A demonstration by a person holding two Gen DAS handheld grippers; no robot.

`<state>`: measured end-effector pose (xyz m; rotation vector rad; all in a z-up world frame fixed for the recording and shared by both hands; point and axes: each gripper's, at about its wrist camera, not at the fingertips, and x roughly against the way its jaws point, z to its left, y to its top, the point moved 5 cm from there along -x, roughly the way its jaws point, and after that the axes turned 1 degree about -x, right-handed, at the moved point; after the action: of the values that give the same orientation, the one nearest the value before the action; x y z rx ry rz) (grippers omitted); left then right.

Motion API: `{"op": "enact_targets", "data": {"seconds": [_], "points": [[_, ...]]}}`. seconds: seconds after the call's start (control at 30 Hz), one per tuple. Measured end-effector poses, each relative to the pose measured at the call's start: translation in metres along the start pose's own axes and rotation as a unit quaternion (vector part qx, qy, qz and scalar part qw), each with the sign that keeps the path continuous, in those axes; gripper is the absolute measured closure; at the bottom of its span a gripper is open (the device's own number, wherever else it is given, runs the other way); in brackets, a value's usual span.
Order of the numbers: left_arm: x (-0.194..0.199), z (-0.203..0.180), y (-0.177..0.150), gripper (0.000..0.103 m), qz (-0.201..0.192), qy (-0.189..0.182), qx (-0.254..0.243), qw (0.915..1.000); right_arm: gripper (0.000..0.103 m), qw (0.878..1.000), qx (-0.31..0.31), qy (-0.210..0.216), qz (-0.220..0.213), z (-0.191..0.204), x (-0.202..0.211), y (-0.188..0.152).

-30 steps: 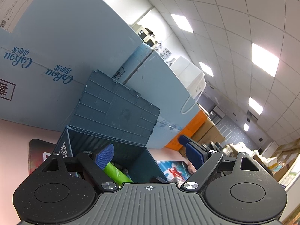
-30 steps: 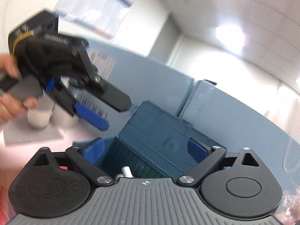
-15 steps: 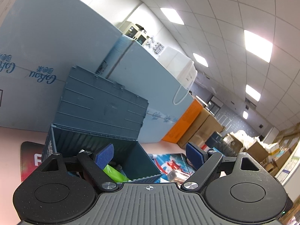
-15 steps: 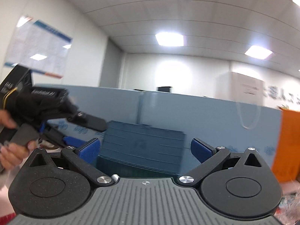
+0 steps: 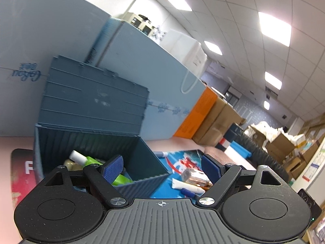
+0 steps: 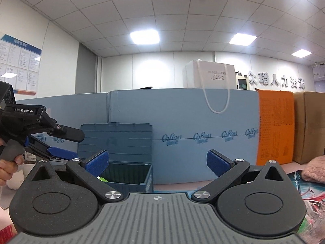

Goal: Organize rigid objects
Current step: 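Move the right tool back over the blue marker on the mat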

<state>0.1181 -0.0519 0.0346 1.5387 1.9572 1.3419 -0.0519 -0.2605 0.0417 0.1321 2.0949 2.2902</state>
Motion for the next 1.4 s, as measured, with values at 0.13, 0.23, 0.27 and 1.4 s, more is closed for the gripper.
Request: {"op": "enact_targets", "data": {"seconds": [0.13,0.23,0.27,1.4], "points": [[-0.007,-0.014,-0.007,0.017,0.011,0.009,-0.018,0.9997,0.0,1.0,-0.011,-0.016,-0.003,-0.015,0.012,0.0],[-0.009,-0.025,-0.012,0.017,0.017,0.013,-0.028,0.9994,0.0,0.999,-0.025,-0.024,-0.002,-0.026,0.019,0.0],[-0.01,-0.028,-0.014,0.017,0.019,0.012,-0.03,0.9993,0.0,0.999,-0.029,-0.026,-0.003,-0.028,0.021,0.0],[-0.11,-0.131,-0.047,0.002,0.075,-0.025,-0.096,0.9923,0.0,0.984,-0.118,-0.13,0.021,-0.148,0.087,-0.035]]}}
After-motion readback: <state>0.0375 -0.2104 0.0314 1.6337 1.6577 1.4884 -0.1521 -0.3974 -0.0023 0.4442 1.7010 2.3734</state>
